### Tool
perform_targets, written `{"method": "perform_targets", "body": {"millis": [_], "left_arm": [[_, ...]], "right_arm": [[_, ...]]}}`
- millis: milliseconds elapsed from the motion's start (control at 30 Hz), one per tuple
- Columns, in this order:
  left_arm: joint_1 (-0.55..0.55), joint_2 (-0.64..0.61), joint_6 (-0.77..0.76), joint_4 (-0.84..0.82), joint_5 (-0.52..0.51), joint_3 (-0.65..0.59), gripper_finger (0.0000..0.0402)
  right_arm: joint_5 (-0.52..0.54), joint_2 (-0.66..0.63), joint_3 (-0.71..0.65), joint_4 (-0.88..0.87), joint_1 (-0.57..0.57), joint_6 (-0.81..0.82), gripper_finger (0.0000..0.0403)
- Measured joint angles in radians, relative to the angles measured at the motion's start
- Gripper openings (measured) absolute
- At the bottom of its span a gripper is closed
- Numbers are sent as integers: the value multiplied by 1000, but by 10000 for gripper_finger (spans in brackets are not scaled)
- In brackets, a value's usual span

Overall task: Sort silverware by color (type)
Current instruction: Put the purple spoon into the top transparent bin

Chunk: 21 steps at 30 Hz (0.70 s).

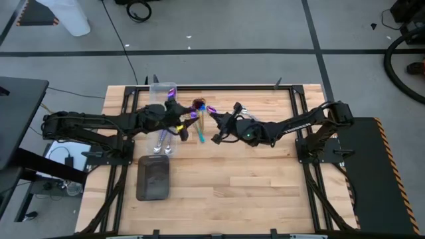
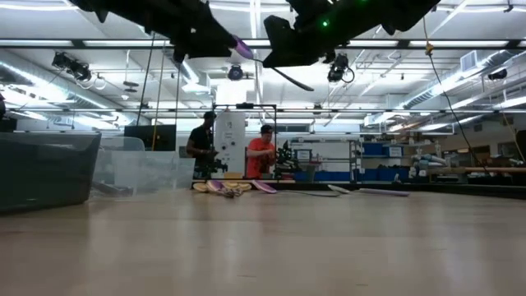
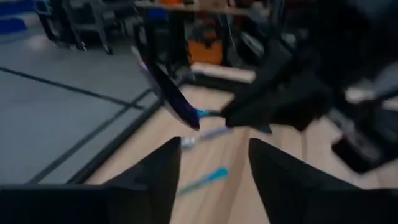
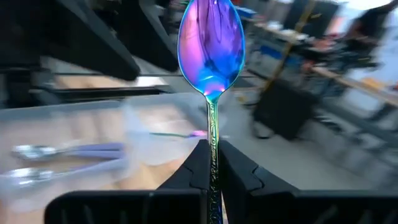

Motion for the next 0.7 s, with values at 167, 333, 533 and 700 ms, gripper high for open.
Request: {"method": "perform_targets", "body": {"millis": [167,333,533,700], "left_arm": [[20,1,-6,137,8,0,229],[43,14,-17,184,11,0,231],[67,39,-32,239,12,1,231],[73,55,-29,304,51,0,231]], "right_arm": [[56,0,0,35,8,-57,24],[87,0,0,119,11,-147,25],[88,0,0,171,11,-200,25],[71,0,0,171,11,-199,25]]}}
